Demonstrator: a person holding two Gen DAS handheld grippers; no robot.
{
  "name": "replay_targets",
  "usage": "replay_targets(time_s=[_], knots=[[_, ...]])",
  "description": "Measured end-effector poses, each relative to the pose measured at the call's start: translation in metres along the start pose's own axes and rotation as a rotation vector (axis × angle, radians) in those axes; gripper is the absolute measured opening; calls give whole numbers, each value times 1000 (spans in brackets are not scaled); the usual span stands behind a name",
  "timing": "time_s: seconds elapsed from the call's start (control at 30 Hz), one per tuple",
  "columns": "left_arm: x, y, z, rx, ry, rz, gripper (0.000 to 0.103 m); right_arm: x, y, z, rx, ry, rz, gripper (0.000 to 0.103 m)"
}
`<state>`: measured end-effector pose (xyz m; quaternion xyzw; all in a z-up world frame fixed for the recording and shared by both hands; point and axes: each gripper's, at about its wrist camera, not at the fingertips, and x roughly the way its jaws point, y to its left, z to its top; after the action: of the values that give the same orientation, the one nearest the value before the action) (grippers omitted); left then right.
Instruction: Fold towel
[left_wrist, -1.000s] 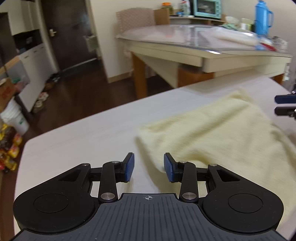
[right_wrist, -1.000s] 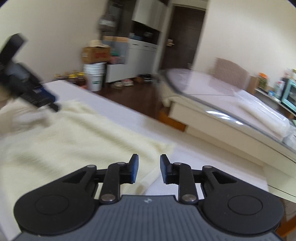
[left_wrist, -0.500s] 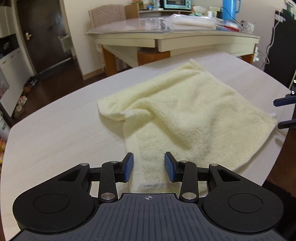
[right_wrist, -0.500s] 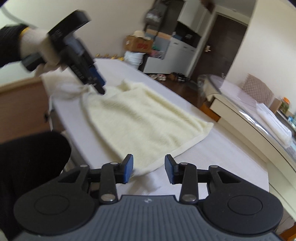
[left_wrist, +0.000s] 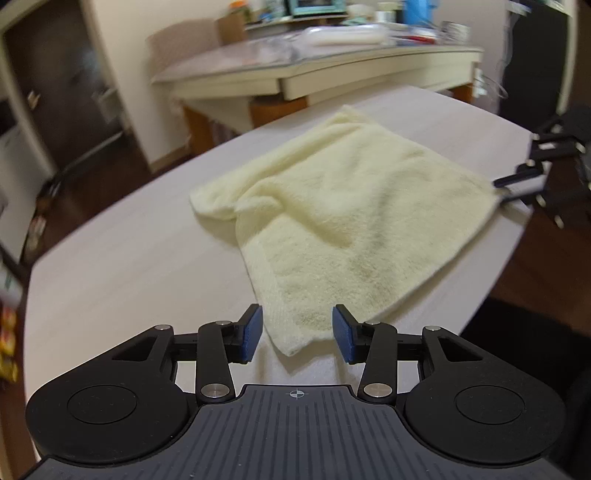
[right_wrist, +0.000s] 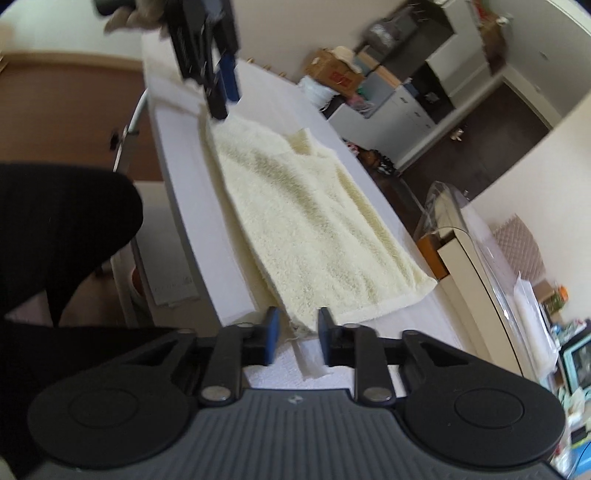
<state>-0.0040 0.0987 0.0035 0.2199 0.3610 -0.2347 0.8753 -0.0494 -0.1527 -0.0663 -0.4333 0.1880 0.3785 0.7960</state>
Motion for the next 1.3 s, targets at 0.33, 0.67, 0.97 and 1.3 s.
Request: replay_targets(time_s=[0.33, 0.67, 0.97, 1.3], knots=[[7, -25, -5, 457, 2, -10, 32, -8, -19, 2, 96, -20, 4, 9], [10, -34, -7, 611, 56, -95, 5, -10, -27, 1, 117, -10, -3, 8], [-41, -14, 5, 445, 65, -223, 5, -38, -30, -4, 134, -72, 74, 7], [-13, 25, 52, 287, 20, -87, 6, -39, -94, 5, 212, -142, 58, 7]])
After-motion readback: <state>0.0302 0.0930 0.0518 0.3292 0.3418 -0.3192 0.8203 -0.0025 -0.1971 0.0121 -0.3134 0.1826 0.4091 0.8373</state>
